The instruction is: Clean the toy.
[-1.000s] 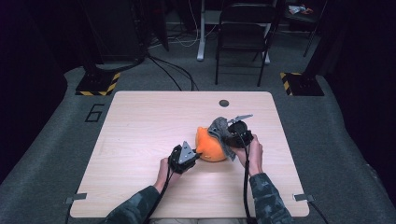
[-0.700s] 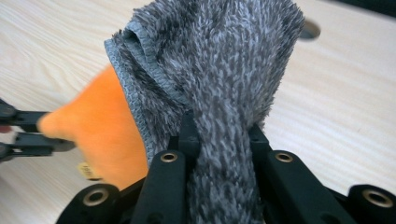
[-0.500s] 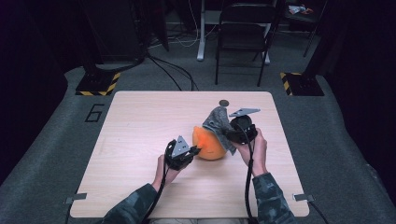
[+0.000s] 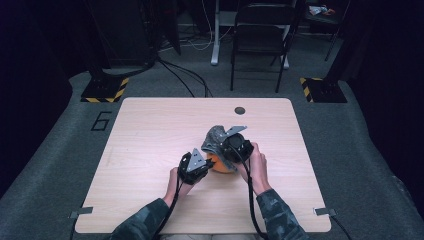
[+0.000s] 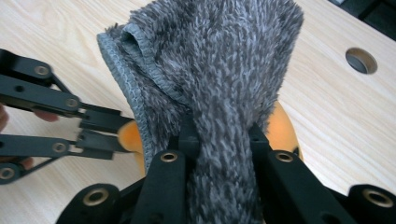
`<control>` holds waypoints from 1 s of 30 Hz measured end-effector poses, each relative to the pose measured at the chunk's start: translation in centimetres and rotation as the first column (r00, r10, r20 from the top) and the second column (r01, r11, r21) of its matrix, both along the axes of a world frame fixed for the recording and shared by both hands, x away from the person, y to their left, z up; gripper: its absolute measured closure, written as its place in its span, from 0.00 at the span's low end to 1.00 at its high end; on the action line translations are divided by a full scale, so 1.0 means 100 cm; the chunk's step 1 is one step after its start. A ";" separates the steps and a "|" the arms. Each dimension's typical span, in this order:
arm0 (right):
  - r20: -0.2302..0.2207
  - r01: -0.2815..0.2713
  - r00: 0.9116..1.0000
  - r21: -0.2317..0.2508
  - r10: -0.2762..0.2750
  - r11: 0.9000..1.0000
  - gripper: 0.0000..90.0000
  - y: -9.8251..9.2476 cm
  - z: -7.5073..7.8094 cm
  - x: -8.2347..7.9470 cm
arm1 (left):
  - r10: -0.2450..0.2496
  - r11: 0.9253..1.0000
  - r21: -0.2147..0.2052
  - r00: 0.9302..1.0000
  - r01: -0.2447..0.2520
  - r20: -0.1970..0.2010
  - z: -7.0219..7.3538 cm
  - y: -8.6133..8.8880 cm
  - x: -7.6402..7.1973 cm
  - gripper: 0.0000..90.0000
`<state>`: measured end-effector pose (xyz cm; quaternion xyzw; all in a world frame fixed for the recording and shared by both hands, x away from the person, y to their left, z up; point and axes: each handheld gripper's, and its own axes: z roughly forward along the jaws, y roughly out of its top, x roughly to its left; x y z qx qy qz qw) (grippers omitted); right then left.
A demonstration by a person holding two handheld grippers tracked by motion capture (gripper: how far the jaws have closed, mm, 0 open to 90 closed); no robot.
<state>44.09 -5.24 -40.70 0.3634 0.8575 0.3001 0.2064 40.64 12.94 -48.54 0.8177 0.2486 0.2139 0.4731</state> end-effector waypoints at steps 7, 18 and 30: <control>-0.060 0.075 0.995 0.015 -0.074 0.997 0.84 -0.021 -0.004 0.009 | -0.002 1.000 -0.017 1.000 0.002 -0.013 -0.001 0.002 0.002 0.95; -0.207 0.224 0.956 0.050 -0.209 0.973 0.84 -0.067 -0.032 0.034 | -0.006 1.000 -0.020 1.000 0.005 -0.020 -0.002 0.004 0.003 0.94; -0.159 0.250 0.958 0.068 -0.237 0.966 0.84 -0.077 -0.016 0.032 | -0.016 0.999 -0.029 1.000 0.015 -0.020 -0.002 0.008 0.005 0.93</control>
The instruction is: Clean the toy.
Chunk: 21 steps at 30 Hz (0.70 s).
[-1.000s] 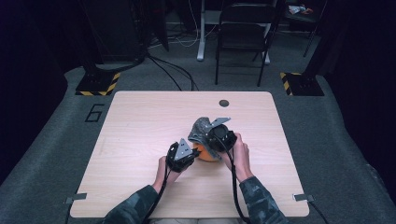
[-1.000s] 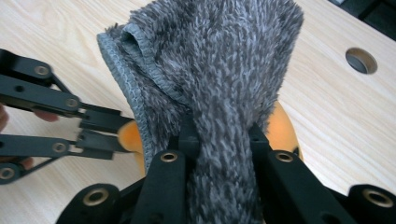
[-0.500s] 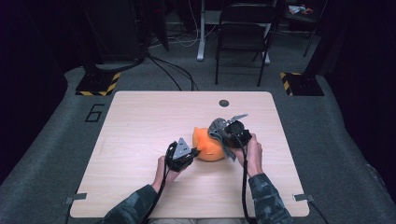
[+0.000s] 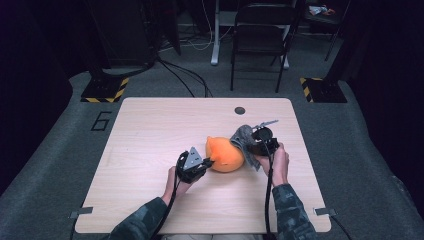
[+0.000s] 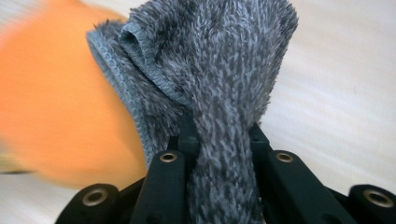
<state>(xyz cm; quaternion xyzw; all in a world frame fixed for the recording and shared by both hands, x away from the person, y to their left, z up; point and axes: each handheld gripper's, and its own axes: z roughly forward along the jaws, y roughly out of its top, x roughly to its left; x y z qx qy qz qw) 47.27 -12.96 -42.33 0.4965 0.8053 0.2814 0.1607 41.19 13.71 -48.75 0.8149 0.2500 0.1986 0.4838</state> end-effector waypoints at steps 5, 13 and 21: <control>0.101 -0.151 0.984 0.035 0.147 0.988 0.84 0.040 0.031 -0.023 | 0.002 1.000 0.002 1.000 -0.002 0.006 0.001 -0.001 -0.001 0.93; 0.085 -0.240 0.967 -0.030 0.242 0.970 0.83 0.074 0.011 -0.030 | 0.010 1.000 0.021 1.000 -0.010 0.003 -0.001 0.001 0.000 0.94; 0.034 -0.170 0.985 0.002 0.169 0.986 0.83 0.045 0.006 -0.014 | 0.018 1.000 0.006 1.000 -0.018 -0.015 -0.002 0.004 0.003 0.94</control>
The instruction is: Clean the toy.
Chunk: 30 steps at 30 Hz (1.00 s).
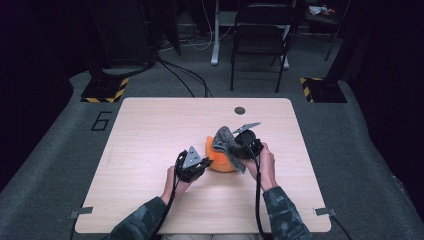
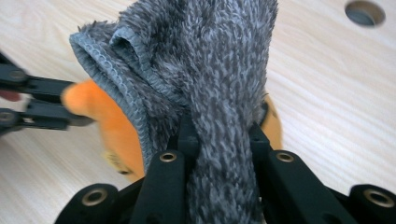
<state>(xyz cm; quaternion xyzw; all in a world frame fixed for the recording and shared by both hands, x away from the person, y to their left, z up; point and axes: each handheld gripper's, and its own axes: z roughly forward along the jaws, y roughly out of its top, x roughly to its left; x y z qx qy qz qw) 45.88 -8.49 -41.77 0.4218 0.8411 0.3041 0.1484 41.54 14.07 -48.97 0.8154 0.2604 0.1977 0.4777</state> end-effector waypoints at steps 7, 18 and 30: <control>-0.085 0.100 0.991 0.021 -0.098 0.995 0.83 -0.033 -0.015 0.013 | 0.006 1.000 -0.012 1.000 -0.006 -0.003 -0.001 0.001 0.001 0.94; -0.209 0.193 0.960 0.016 -0.185 0.981 0.83 -0.056 -0.050 0.028 | 0.006 1.000 -0.006 1.000 -0.006 0.000 -0.002 0.002 0.002 0.94; -0.030 0.122 0.992 0.096 -0.120 0.988 0.84 -0.049 -0.004 0.013 | 0.007 1.000 -0.017 1.000 -0.007 -0.006 -0.003 0.007 0.004 0.94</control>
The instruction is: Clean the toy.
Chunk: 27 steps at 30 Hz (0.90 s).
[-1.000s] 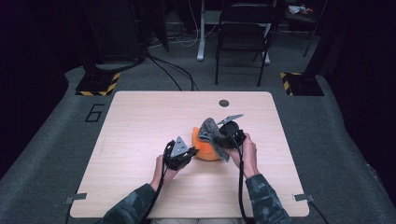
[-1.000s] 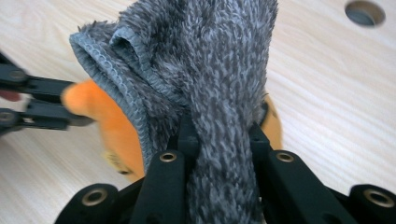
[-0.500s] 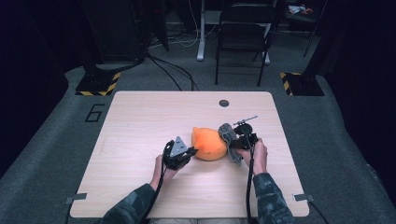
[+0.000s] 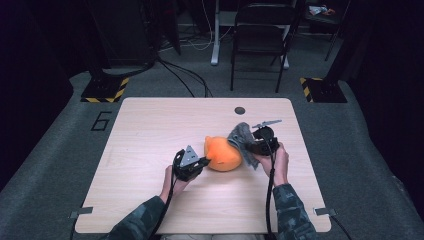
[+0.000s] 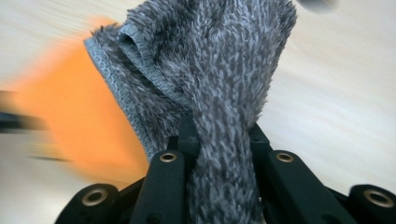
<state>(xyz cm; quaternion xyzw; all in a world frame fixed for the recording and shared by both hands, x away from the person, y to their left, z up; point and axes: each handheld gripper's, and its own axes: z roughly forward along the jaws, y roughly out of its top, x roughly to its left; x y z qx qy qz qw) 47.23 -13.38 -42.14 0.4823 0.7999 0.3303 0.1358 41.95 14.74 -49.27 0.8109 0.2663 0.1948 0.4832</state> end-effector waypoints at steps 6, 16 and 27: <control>0.016 -0.100 0.995 -0.116 0.102 0.988 0.84 0.046 -0.003 -0.010 | -0.006 1.000 0.019 1.000 0.005 0.010 0.000 0.003 -0.001 0.85; 0.005 -0.097 0.995 -0.075 0.098 0.992 0.84 0.043 -0.010 -0.007 | 0.040 0.986 0.160 0.997 -0.050 0.064 -0.011 -0.021 -0.008 0.52; 0.036 -0.074 0.996 -0.077 0.077 0.994 0.84 0.042 0.004 -0.011 | 0.045 0.997 0.067 0.999 -0.047 0.028 -0.005 -0.016 -0.005 0.89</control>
